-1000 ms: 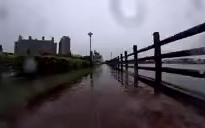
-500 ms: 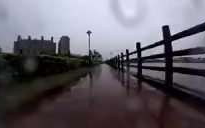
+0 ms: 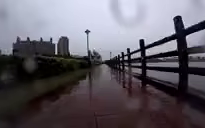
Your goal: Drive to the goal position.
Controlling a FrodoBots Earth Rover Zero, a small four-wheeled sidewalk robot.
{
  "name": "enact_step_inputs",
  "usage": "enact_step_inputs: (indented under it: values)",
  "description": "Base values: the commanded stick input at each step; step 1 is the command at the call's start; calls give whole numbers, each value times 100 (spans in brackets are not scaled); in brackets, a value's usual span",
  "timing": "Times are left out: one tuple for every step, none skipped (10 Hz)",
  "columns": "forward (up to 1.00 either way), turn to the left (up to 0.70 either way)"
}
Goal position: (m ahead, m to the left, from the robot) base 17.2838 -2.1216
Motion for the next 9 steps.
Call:
enact_step_inputs:
  values:
    - [100, 0]
    - [100, 0]
    - [100, 0]
    - [100, 0]
    - [100, 0]
    - [100, 0]
    - [100, 0]
    - [100, 0]
    - [100, 0]
